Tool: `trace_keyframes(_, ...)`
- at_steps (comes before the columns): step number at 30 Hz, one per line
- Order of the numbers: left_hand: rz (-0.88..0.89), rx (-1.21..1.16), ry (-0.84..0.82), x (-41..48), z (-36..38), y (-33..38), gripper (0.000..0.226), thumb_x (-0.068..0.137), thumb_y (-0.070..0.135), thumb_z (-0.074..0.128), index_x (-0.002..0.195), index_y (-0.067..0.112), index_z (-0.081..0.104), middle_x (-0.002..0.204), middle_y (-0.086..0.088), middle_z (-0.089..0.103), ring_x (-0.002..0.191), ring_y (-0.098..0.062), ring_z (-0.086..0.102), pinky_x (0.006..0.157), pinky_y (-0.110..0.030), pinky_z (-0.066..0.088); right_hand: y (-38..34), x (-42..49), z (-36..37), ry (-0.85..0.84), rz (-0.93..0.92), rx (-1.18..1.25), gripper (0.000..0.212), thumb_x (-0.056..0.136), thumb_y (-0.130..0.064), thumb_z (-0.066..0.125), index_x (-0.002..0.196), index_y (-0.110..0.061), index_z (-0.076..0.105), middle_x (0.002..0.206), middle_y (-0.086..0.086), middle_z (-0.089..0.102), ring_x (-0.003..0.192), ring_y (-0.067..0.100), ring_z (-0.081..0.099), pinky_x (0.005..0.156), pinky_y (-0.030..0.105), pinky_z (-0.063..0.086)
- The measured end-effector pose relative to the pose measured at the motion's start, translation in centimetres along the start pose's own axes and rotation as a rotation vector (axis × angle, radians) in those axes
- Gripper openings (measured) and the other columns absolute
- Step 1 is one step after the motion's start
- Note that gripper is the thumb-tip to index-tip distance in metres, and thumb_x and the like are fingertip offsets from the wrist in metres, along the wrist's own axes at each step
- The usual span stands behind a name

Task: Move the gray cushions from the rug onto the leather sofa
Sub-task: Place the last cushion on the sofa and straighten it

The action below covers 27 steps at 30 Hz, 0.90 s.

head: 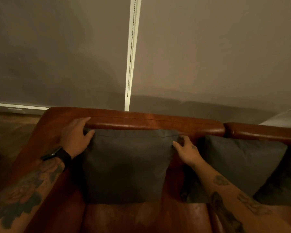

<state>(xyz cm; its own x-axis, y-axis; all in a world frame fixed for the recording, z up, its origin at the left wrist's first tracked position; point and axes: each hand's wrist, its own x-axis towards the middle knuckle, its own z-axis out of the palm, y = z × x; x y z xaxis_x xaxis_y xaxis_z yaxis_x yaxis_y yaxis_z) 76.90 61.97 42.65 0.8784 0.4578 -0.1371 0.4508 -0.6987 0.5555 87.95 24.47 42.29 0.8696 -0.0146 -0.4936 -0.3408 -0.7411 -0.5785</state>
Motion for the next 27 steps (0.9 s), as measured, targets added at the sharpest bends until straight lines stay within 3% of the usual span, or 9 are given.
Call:
trace_keyframes(3, 0.164, 0.056, -0.023, -0.4, 0.8, 4.1, 0.048, 0.091, 0.031, 0.061, 0.136, 0.017, 0.053, 0.145, -0.013, 0.049, 0.137, -0.032, 0.040, 0.113, -0.053, 0.030, 1.5, -1.1, -2.3, -0.018, -0.039, -0.050, 0.061, 0.100, -0.046, 0.052, 0.152, -0.023, 0.032, 0.156, 0.010, 0.042, 0.130, 0.034, 0.052, 0.100, 0.042, 0.045)
trace_keyframes(8, 0.339, -0.019, -0.110, -2.4, 4.2, 12.8, 0.045, 0.089, 0.031, 0.064, 0.131, 0.018, 0.055, 0.134, -0.011, 0.059, 0.131, -0.031, 0.048, 0.111, -0.054, 0.033, 5.1, -2.0, -8.1, 0.015, -0.091, -0.037, 0.054, 0.102, -0.040, 0.052, 0.150, -0.021, 0.036, 0.156, 0.008, 0.042, 0.134, 0.030, 0.049, 0.103, 0.041, 0.045)
trace_keyframes(12, 0.447, -0.027, -0.165, -3.6, 8.6, 20.1, 0.042, 0.088, 0.028, 0.067, 0.127, 0.015, 0.060, 0.129, -0.010, 0.063, 0.121, -0.029, 0.057, 0.104, -0.043, 0.042, 9.5, -1.3, -14.5, 0.121, -0.118, -0.061, 0.049, 0.101, -0.037, 0.054, 0.144, -0.014, 0.045, 0.149, 0.012, 0.050, 0.130, 0.031, 0.053, 0.102, 0.040, 0.046)
trace_keyframes(16, 0.485, -0.043, -0.225, -5.6, 14.6, 26.8, 0.045, 0.086, 0.025, 0.070, 0.128, 0.014, 0.059, 0.129, -0.010, 0.064, 0.119, -0.027, 0.058, 0.098, -0.034, 0.041, 15.6, 0.6, -22.0, 0.250, -0.064, 0.013, 0.046, 0.100, -0.036, 0.055, 0.140, -0.013, 0.050, 0.144, 0.012, 0.055, 0.129, 0.030, 0.053, 0.101, 0.037, 0.041)
trace_keyframes(19, 0.472, -0.056, -0.263, -6.5, 18.8, 30.9, 0.055, 0.082, 0.027, 0.074, 0.133, 0.016, 0.056, 0.134, -0.009, 0.061, 0.123, -0.028, 0.055, 0.100, -0.032, 0.038, 20.1, 3.1, -27.1, 0.301, 0.030, 0.093, 0.046, 0.100, -0.037, 0.054, 0.141, -0.016, 0.049, 0.144, 0.010, 0.054, 0.125, 0.028, 0.053, 0.093, 0.035, 0.042)
trace_keyframes(24, 0.193, -0.199, -0.397, -6.3, 24.8, 36.9, 0.092, 0.073, 0.032, 0.082, 0.149, 0.022, 0.033, 0.153, -0.007, 0.041, 0.137, -0.029, 0.043, 0.109, -0.045, 0.039, 27.1, 7.5, -34.6, 0.335, 0.211, 0.314, 0.051, 0.098, -0.040, 0.054, 0.143, -0.017, 0.045, 0.140, 0.011, 0.054, 0.124, 0.032, 0.053, 0.106, 0.052, 0.046)
trace_keyframes(27, 0.026, -0.349, -0.427, -5.4, 27.0, 38.3, 0.085, 0.071, 0.026, 0.084, 0.144, 0.021, 0.041, 0.150, -0.007, 0.045, 0.137, -0.026, 0.042, 0.111, -0.045, 0.037, 29.4, 9.6, -36.8, 0.284, 0.254, 0.347, 0.057, 0.098, -0.042, 0.056, 0.148, -0.018, 0.040, 0.141, 0.013, 0.053, 0.126, 0.034, 0.053, 0.106, 0.054, 0.046)
